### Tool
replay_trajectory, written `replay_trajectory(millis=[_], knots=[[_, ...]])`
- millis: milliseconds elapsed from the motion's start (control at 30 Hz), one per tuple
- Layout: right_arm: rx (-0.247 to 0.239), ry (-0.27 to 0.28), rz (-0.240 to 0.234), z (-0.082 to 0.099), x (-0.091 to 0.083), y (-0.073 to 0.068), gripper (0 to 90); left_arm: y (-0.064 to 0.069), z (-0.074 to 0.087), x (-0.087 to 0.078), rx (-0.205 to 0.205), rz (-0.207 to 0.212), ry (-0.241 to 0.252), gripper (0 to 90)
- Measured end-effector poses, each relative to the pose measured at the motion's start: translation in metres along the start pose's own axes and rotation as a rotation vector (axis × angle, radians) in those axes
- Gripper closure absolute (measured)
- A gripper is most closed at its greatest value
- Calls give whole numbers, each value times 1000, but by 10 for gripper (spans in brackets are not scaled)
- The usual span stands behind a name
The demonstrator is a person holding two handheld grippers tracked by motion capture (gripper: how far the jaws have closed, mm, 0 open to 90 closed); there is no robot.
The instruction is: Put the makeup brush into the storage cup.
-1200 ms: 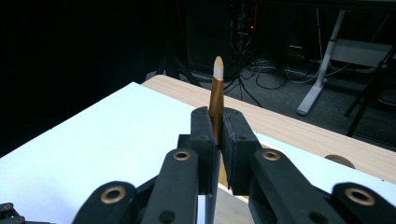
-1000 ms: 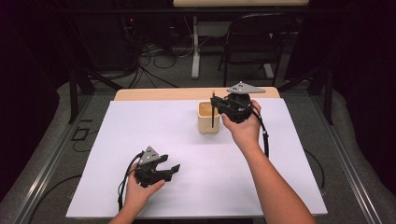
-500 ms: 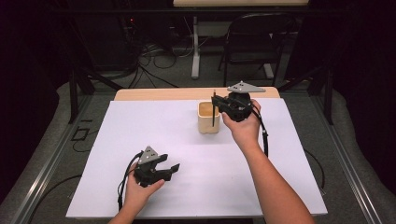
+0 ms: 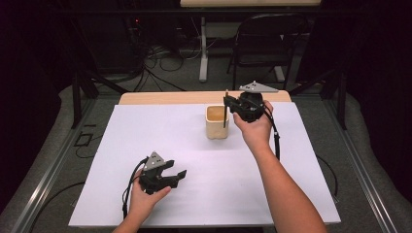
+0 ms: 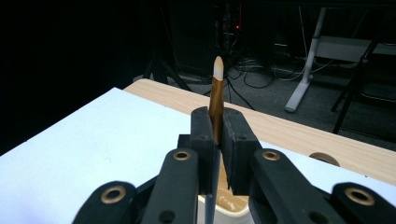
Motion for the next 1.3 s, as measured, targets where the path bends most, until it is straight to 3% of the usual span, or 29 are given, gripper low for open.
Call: replay_trajectory(millis=[267, 500, 833, 1300], knots=[[-5, 7, 7, -4, 5, -2, 840, 0, 0, 0, -3, 0, 4, 358], [24, 17, 12, -8, 10, 2, 840, 0, -1, 0, -6, 2, 11, 358], [-8, 24, 27, -22, 13, -3, 840, -1, -1, -1, -11, 5, 15, 363], [-47, 12, 47, -27, 26, -10, 840, -1, -1, -1, -12, 5, 19, 364]])
Point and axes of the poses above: each handheld gripper's, and its own axes: x roughly forward along the jaws, z roughly out of its underside, y roughly to its right, the point moved 5 cm from there along x, roughly forward along the jaws, and after that the axes turned 14 degrees about x, right-handed, at the moved point
